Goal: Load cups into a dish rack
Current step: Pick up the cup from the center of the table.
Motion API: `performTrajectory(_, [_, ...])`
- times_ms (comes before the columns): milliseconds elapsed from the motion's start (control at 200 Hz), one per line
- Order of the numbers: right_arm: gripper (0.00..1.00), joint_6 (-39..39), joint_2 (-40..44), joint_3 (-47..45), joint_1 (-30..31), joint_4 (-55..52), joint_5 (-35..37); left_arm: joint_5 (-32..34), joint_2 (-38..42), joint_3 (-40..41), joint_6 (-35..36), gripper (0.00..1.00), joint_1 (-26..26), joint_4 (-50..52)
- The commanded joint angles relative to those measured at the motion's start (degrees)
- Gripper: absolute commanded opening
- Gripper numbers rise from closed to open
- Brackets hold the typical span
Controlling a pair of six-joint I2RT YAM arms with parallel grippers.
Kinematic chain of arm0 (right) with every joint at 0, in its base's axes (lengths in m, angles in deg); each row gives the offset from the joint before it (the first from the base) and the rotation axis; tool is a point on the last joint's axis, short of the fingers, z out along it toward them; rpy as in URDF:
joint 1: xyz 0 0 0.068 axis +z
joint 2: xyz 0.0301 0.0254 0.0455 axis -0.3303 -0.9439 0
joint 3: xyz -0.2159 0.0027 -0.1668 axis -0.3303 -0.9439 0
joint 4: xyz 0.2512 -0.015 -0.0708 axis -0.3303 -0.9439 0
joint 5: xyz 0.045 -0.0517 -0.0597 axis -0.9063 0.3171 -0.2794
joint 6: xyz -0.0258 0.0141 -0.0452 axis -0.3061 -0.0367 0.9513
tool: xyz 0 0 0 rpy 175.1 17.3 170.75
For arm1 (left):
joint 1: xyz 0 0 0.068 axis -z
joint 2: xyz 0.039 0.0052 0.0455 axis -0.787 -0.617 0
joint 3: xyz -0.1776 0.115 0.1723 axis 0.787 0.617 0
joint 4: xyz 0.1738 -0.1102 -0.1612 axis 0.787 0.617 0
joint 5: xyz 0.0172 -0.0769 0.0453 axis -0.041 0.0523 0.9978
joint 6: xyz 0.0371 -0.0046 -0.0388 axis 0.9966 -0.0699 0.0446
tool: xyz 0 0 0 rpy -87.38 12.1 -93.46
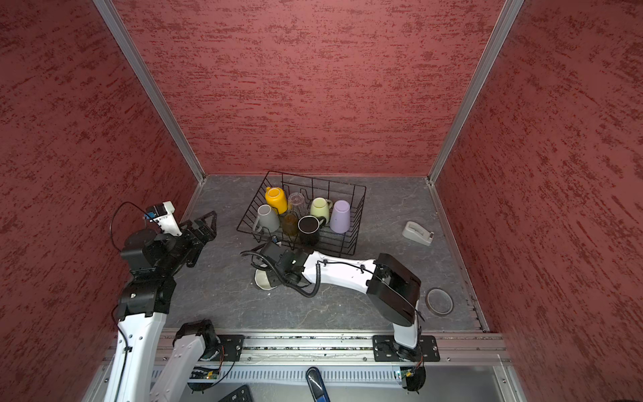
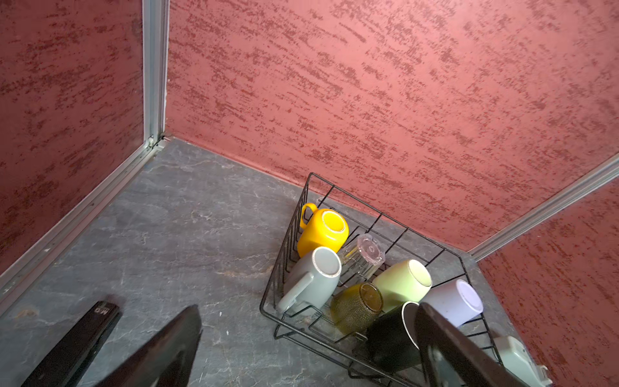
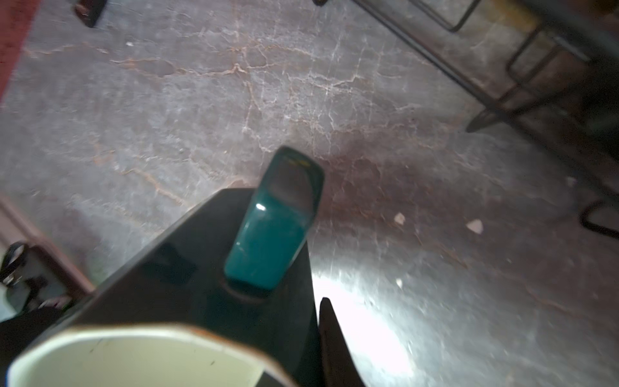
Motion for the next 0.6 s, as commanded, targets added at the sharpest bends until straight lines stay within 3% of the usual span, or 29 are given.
performTrajectory(0, [0.0,0.29,11.64,-1.47,-0.53,6.3,-1.51,-4.69,1.8,0.23,-1.94,1.0,-0.13,-4.66])
performTrajectory(185, [0.0,-1.95,27.54,-11.34,-6.79,12.07,-6.84,-18.91,0.05,-0.74,-6.19,1.0,-0.3,-10.23])
performTrajectory(401, [0.0,-3.13,39.02,-21.84,-21.94,20.97,-15.78,-35.97,-6.56,1.6,-17.78,0.97,0.95,-24.89])
performTrajectory(466, [0.0,-2.62,40.58,-23.62,-25.91,25.09,-20.48,-38.87,-8.73,2.49,-20.6,0.97,3.49,-30.22])
performTrajectory(596, [0.0,-4.05,41.5,-26.73,-31.74,36.82,-30.85,-39.68,-12.84,2.28,-20.09,0.97,13.63,-33.42])
